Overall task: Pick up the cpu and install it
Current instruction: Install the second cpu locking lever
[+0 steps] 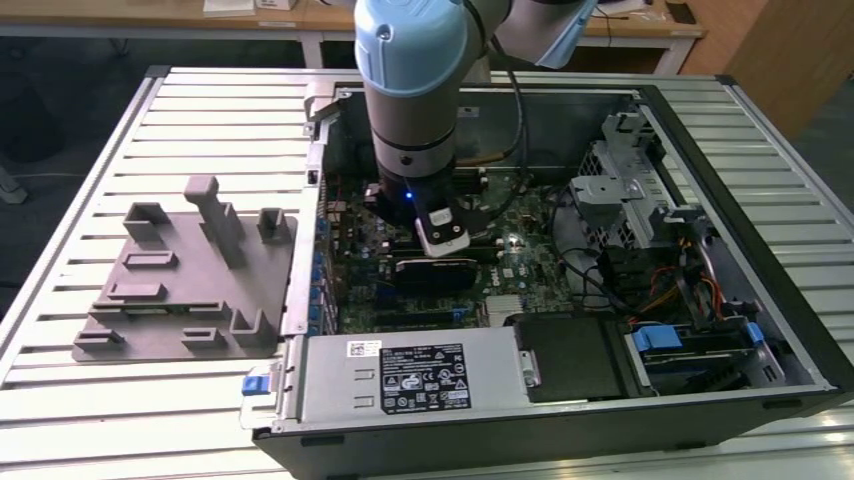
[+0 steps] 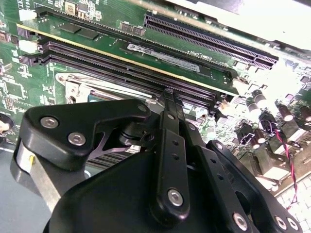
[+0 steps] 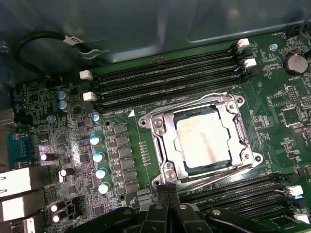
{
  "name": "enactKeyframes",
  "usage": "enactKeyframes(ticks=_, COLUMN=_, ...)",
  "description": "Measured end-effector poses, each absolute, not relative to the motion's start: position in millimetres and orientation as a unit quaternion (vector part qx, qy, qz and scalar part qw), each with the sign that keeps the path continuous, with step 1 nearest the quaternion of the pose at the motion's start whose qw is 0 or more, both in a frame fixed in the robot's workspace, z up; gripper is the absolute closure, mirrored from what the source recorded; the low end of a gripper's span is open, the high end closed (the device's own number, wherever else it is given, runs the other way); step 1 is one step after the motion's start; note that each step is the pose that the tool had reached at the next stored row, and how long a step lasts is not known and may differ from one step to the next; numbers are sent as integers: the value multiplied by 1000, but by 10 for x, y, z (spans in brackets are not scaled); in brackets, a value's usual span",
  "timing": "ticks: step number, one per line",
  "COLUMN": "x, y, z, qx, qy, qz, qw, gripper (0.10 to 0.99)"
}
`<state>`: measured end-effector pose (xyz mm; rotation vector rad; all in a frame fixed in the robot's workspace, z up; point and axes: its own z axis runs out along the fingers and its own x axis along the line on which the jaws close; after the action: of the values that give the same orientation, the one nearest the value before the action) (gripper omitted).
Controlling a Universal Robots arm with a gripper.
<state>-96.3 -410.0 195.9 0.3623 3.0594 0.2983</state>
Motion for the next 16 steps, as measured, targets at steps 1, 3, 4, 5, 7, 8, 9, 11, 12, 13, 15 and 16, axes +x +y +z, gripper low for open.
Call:
enactKeyframes(ticks=1, x=-964, y=-4099, z=1959, qx=117, qy=988, qz=96, qw=23, gripper=980)
enactKeyframes(ticks=3, x=-964, y=-4095, z=1958, qx=117, qy=988, qz=96, qw=23, gripper=980)
enactKeyframes(ticks=4, x=-965, y=-4092, z=1958, qx=117, qy=988, qz=96, qw=23, gripper=980)
enactKeyframes(ticks=5, x=-965, y=-4089, z=1957, qx=117, qy=988, qz=96, qw=23, gripper=980)
enactKeyframes(ticks=7, x=-965, y=-4083, z=1956, qx=117, qy=988, qz=96, qw=23, gripper=980)
enactKeyframes(ticks=8, x=-965, y=-4081, z=1955, qx=117, qy=988, qz=97, qw=23, gripper=980)
enactKeyframes(ticks=9, x=-965, y=-4079, z=1954, qx=117, qy=988, qz=97, qw=23, gripper=980)
enactKeyframes(ticks=11, x=-966, y=-4078, z=1954, qx=117, qy=988, qz=97, qw=23, gripper=980)
enactKeyframes(ticks=12, x=-966, y=-4078, z=1954, qx=117, qy=988, qz=97, qw=23, gripper=980)
enactKeyframes(ticks=13, x=-966, y=-4078, z=1954, qx=117, qy=988, qz=97, qw=23, gripper=980)
enactKeyframes(ticks=15, x=-966, y=-4077, z=1954, qx=117, qy=988, qz=97, qw=23, gripper=980)
enactKeyframes(ticks=16, x=-965, y=-4076, z=1953, qx=117, qy=988, qz=97, qw=23, gripper=980)
